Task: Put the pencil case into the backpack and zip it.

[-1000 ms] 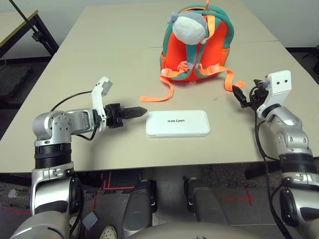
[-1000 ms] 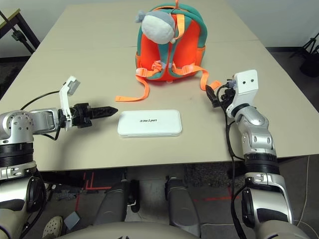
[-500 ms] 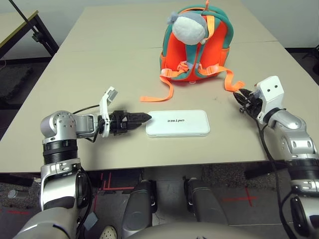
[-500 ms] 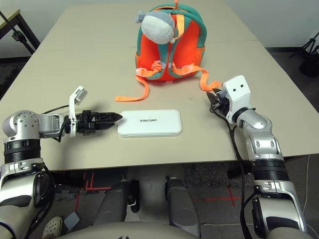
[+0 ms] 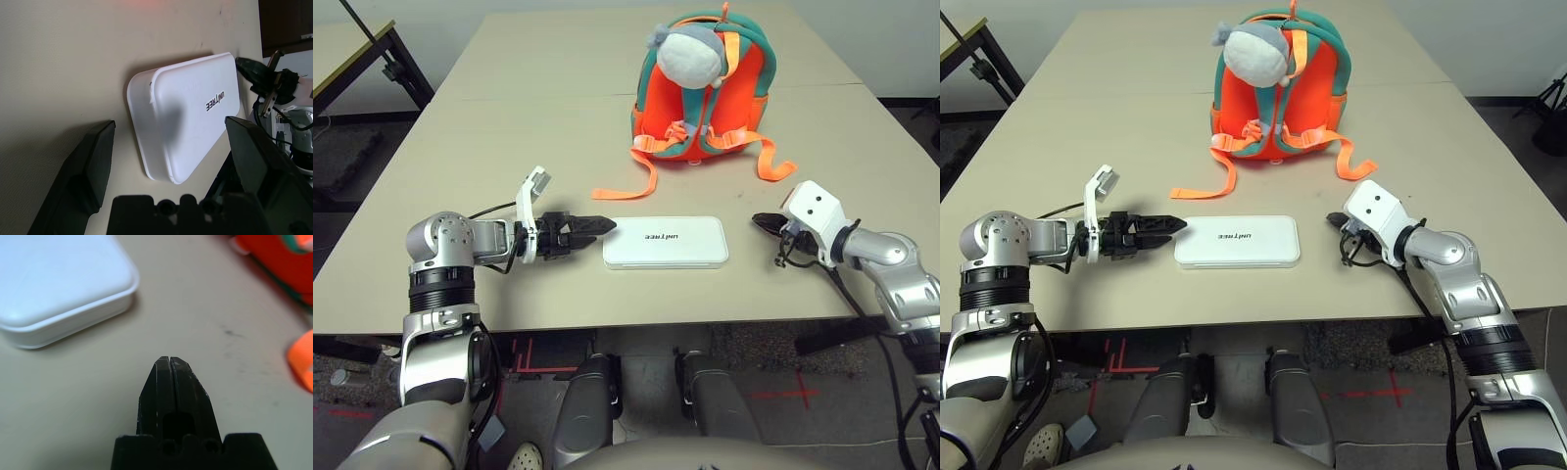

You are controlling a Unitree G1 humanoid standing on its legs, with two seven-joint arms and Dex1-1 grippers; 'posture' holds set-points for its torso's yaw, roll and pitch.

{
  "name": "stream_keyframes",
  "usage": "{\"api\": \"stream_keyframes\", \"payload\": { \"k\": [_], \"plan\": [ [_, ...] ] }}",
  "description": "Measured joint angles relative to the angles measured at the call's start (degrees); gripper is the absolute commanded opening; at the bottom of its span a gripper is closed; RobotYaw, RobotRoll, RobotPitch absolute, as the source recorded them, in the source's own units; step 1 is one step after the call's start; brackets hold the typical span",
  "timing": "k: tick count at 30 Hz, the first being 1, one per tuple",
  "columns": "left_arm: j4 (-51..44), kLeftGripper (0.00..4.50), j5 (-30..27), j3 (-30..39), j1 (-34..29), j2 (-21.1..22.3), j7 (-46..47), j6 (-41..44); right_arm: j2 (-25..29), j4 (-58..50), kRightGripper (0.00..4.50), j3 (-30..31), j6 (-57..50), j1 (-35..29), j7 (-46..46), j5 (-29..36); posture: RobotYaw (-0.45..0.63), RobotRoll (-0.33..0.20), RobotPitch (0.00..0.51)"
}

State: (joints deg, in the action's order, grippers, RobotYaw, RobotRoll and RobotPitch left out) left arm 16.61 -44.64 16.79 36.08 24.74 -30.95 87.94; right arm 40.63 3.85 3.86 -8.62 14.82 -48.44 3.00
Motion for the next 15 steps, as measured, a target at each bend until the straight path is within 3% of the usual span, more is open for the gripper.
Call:
{"api": "stream_keyframes", "payload": {
  "k": [15],
  "plan": [
    [-0.2,4.5,0.6,0.0,0.1,-1.8,0.3,0.1,-2.2,-6.6,0.03,2.3,-4.8,-1.9,-2.9,0.9,-0.1,0.0,0.152]
  ]
}}
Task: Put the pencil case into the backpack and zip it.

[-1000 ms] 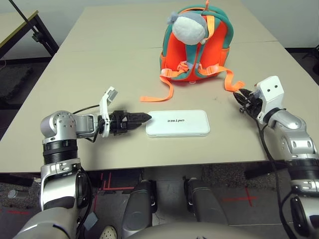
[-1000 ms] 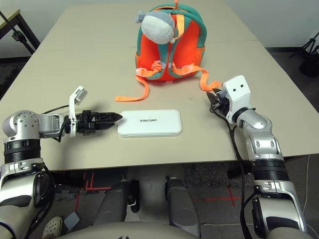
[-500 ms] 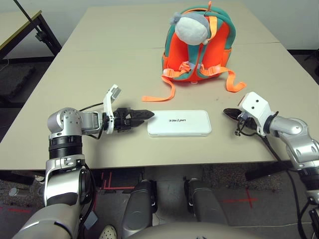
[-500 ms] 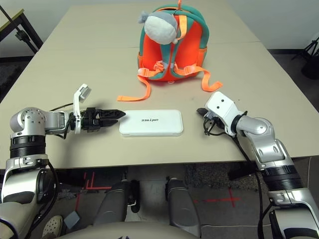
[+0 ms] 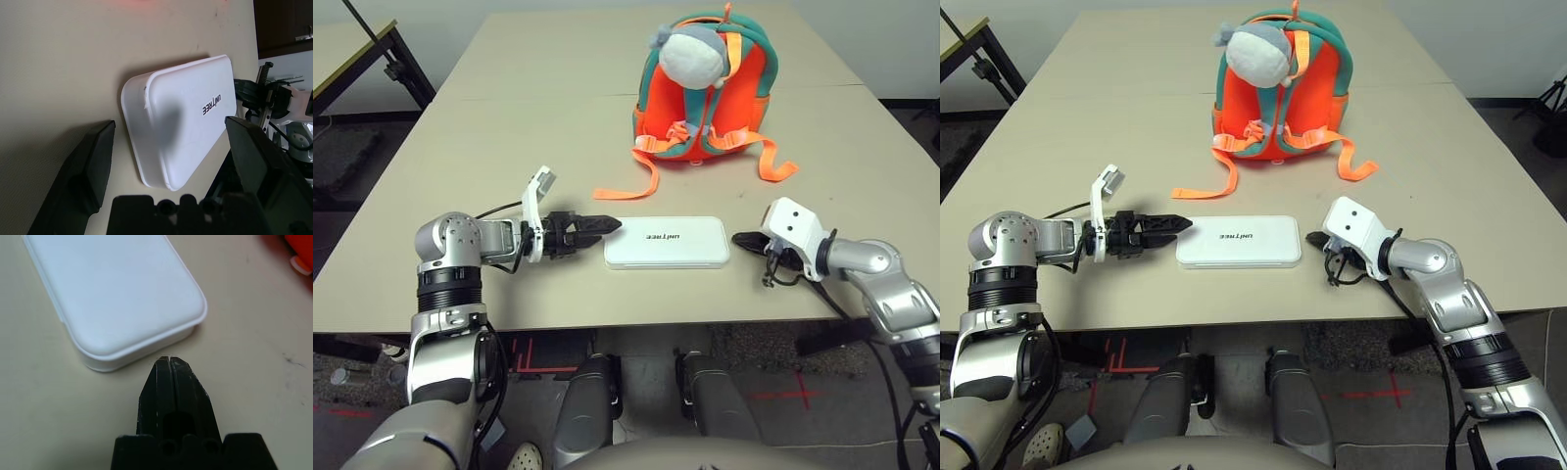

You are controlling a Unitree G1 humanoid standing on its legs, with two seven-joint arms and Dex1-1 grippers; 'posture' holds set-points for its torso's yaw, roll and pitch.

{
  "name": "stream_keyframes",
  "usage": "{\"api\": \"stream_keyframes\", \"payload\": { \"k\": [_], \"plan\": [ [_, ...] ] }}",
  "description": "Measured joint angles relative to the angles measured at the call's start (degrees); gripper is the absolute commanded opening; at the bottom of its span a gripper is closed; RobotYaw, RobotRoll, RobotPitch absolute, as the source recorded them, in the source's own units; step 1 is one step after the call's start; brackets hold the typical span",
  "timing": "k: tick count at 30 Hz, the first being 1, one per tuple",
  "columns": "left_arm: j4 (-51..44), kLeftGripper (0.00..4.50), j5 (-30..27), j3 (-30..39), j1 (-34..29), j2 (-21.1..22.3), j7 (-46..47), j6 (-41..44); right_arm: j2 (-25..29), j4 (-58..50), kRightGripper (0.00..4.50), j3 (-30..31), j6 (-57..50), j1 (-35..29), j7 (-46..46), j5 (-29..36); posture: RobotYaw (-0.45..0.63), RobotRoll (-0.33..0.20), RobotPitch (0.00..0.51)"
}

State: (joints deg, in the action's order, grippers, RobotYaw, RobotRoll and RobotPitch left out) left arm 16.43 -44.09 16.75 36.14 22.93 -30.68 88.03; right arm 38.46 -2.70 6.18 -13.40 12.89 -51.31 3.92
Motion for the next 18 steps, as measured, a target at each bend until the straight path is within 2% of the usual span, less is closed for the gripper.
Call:
{"api": "stream_keyframes", "payload": {
  "k": [18],
  "plan": [
    [-2.0,4.5,0.4,0.0,-0.5,-1.0,0.0,0.7,-5.4,-5.2,0.03,-0.6,-8.7,-0.2,3.0,5.6,-0.1,0.0,0.153]
  ]
}}
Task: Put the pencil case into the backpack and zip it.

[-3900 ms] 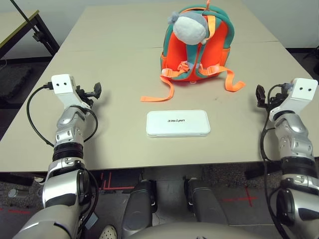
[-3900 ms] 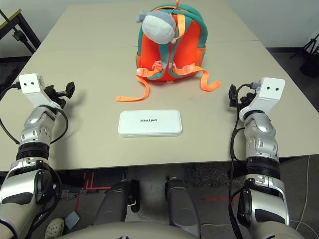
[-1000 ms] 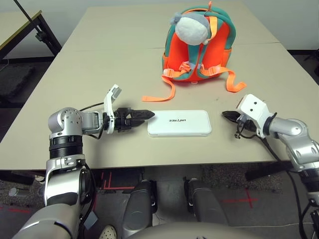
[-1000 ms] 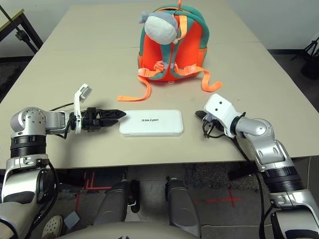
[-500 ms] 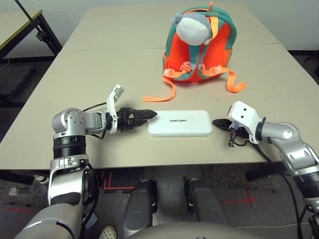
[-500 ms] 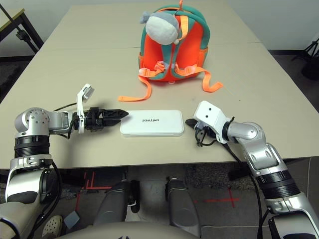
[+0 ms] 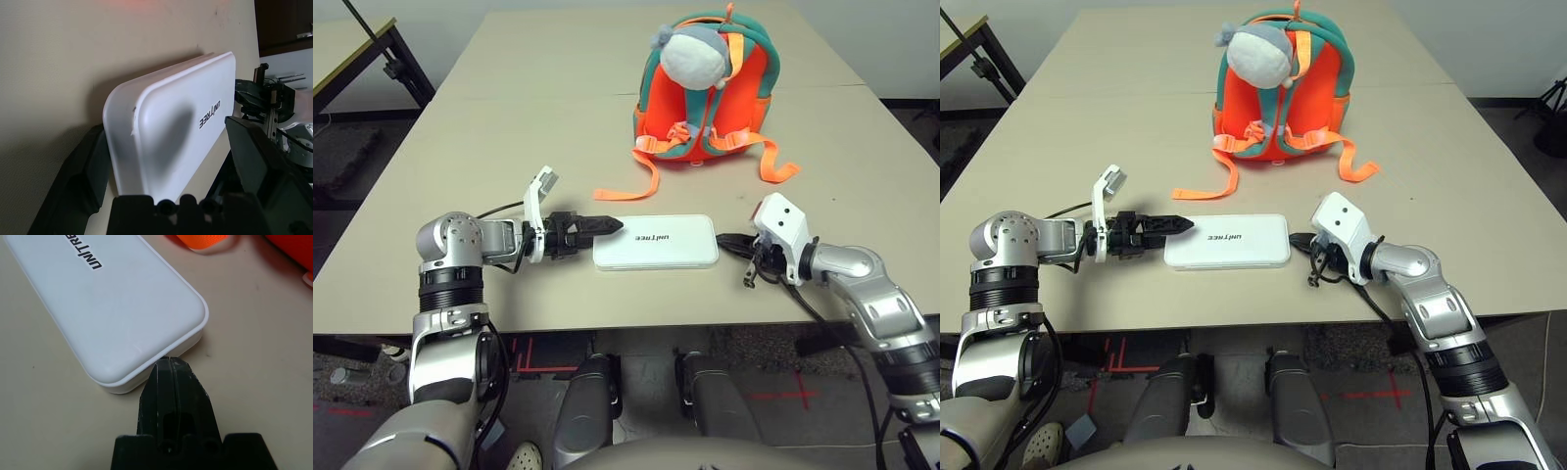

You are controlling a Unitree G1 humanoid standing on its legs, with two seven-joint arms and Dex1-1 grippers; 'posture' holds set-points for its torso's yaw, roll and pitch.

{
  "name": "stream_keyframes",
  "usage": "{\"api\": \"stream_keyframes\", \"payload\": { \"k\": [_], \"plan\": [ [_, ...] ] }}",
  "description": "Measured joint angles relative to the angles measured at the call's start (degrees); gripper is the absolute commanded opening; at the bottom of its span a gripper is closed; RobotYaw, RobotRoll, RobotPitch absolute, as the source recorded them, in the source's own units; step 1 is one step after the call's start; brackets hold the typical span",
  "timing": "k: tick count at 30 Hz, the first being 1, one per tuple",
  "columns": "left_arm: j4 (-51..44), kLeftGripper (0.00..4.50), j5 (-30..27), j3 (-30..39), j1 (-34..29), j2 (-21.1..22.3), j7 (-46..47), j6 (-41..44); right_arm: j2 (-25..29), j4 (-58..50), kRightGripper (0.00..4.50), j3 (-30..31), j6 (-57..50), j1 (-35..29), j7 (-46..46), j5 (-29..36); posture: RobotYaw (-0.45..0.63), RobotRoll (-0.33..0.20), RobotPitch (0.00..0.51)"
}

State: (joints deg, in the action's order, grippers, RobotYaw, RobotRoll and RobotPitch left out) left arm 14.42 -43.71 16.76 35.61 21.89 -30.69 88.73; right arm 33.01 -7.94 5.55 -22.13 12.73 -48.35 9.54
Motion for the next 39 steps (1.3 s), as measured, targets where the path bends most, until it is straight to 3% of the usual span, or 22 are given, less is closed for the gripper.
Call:
{"api": "stream_keyframes", "payload": {
  "k": [21,27,31,33,37,39],
  "plan": [
    [-1.9,4.5,0.1,-0.1,-0.9,-0.4,-0.1,0.0,-3.5,-3.1,0.03,0.4,-3.8,0.1,2.9,1.0,-0.1,0.0,0.155],
    [-2.1,2.56,0.2,-0.5,-2.4,-0.9,-1.3,0.2,-3.5,-3.2,0.0,0.3,-5.8,-0.3,3.8,1.0,-0.1,0.0,0.155],
    [-2.4,1.64,-1.5,0.7,-2.1,-1.0,-3.5,-0.6,-3.5,-3.1,0.0,0.1,-6.6,-0.3,4.4,0.9,-0.09,0.0,0.154],
    [-2.5,1.38,-2.0,0.8,-1.9,-0.9,-4.2,-1.1,-3.5,-3.1,0.0,0.0,-6.7,-0.3,4.4,0.9,-0.09,0.0,0.153],
    [-2.5,1.33,-2.1,0.6,-1.9,-0.8,-4.6,-2.6,-3.5,-3.0,0.0,0.0,-6.6,-0.3,4.6,0.6,-0.09,0.0,0.153],
    [-2.5,1.33,-2.2,0.5,-2.0,-0.7,-5.0,-3.9,-3.7,-2.9,0.41,0.0,-6.6,-0.2,4.8,0.5,-0.09,0.0,0.153]
  ]
}}
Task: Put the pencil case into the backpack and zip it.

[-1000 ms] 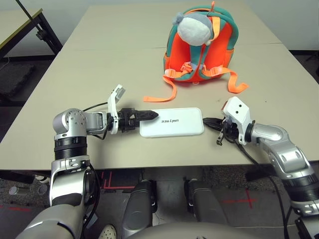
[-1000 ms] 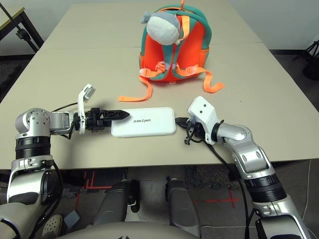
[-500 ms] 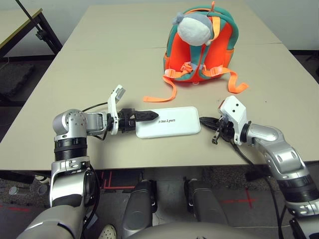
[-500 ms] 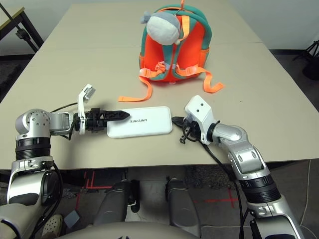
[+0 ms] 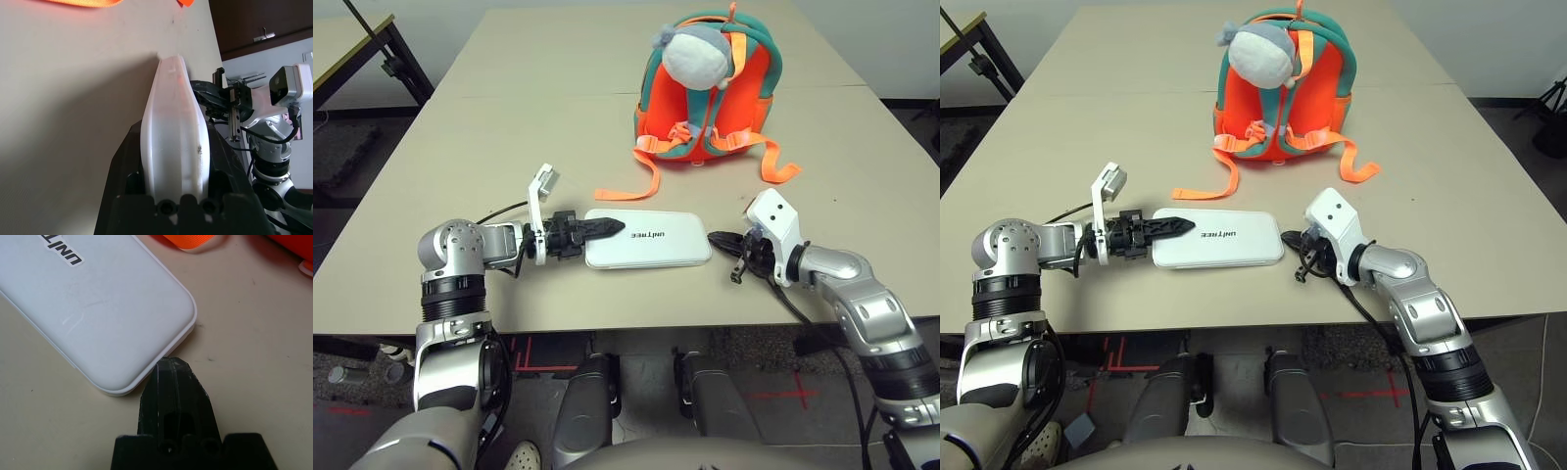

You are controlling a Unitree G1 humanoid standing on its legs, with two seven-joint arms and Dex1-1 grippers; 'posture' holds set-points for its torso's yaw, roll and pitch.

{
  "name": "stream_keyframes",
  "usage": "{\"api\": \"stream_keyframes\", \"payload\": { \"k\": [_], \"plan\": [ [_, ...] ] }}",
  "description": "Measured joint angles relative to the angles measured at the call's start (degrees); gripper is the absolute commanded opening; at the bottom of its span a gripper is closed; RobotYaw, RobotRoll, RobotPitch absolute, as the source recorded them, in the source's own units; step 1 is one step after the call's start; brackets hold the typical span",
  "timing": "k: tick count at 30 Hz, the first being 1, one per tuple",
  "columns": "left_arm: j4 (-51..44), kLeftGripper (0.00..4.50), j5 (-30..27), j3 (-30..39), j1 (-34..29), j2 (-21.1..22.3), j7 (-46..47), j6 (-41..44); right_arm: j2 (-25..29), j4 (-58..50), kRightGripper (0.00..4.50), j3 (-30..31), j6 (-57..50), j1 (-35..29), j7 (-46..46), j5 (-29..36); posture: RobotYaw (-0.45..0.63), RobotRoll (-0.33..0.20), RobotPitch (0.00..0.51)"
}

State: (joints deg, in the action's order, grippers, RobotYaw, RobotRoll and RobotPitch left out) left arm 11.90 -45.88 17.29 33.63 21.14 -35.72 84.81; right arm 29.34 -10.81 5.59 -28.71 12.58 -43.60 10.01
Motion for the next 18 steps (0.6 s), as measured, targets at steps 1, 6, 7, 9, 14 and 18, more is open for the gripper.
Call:
{"api": "stream_keyframes", "payload": {
  "k": [1,6,7,9,14,18],
  "plan": [
    [-0.1,1.32,0.0,0.0,0.0,0.1,-0.2,-0.6,0.0,0.3,0.6,0.0,0.1,0.2,0.2,-0.2,-0.09,0.0,0.153],
    [-0.1,1.28,-0.1,0.1,1.6,0.8,-0.5,-3.8,-0.2,2.8,2.41,0.1,2.8,2.1,1.4,-2.3,-0.09,0.0,0.154],
    [-0.2,1.28,-0.1,0.0,2.1,1.3,-0.5,-4.2,-0.5,3.5,2.78,0.0,3.3,2.7,1.8,-2.5,-0.08,0.0,0.154],
    [-0.4,1.28,-0.2,-0.1,2.9,2.7,-0.7,-4.8,-1.3,4.3,3.53,0.0,4.6,3.8,2.6,-2.9,-0.08,0.0,0.154],
    [-0.4,1.27,-0.2,-0.4,5.2,6.5,-1.3,-6.7,-3.6,4.7,4.5,0.0,5.5,5.5,4.0,-2.0,-0.07,0.0,0.153],
    [-0.6,1.26,-0.1,-0.4,6.4,11.6,-1.7,-8.1,-4.4,6.5,4.5,-1.5,4.2,6.3,5.2,-0.7,-0.07,0.0,0.152]
  ]
}}
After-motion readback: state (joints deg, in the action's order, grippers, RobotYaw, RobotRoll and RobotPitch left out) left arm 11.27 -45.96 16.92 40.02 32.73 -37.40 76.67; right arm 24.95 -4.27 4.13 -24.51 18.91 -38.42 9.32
